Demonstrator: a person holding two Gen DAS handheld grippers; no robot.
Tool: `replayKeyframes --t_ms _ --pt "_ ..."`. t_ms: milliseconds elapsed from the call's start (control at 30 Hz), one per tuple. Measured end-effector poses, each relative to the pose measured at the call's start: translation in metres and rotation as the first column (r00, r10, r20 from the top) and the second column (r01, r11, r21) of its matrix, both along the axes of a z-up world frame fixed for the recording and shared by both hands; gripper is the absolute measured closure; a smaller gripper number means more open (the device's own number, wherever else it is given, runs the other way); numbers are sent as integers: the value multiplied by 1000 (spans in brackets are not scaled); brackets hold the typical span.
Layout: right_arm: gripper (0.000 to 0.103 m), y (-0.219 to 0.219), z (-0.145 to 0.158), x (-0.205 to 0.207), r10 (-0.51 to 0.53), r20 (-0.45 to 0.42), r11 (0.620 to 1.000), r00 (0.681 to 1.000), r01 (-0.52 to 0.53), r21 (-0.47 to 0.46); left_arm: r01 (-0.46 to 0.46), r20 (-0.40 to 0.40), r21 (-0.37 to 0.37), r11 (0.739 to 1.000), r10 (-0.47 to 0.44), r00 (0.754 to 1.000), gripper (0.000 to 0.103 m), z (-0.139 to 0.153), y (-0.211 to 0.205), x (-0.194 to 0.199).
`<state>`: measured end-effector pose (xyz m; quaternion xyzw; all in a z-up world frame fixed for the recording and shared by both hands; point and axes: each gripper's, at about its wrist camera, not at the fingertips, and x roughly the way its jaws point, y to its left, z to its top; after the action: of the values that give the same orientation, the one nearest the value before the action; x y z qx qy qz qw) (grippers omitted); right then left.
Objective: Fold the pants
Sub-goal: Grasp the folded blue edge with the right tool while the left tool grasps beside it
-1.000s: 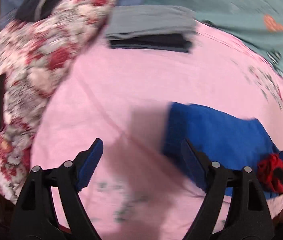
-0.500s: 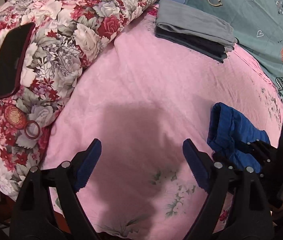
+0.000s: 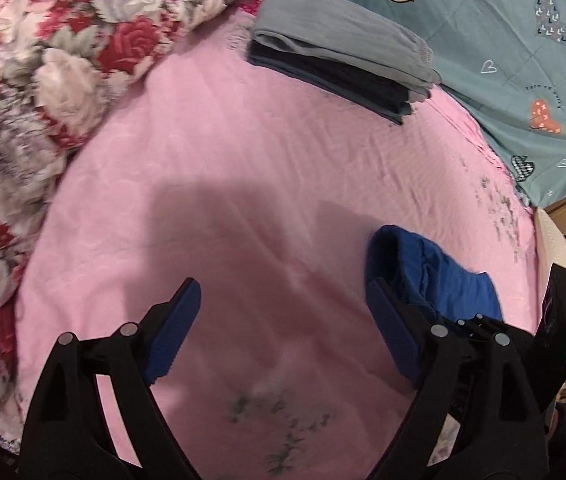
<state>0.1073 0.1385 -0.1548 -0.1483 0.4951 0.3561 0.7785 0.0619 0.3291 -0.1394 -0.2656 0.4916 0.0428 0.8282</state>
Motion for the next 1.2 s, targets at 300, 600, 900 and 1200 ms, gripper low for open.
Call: replayKeyframes --t_ms 300,600,900,1200 --pt "83 -28 27 6 -106 -45 986 993 111 127 127 15 -309 943 -128 992 14 -13 -26 51" --pt "84 -36 37 -4 -108 23 987 994 104 120 168 -83 -554 816 -255 963 9 -54 -59 84" --pt "83 -39 33 -10 -111 78 991 991 104 89 173 -71 -673 720 -296 953 10 -56 -77 95" --pt "70 -26 28 -26 -79 156 997 985 77 18 173 -103 -679 714 -327 939 18 -61 -92 103"
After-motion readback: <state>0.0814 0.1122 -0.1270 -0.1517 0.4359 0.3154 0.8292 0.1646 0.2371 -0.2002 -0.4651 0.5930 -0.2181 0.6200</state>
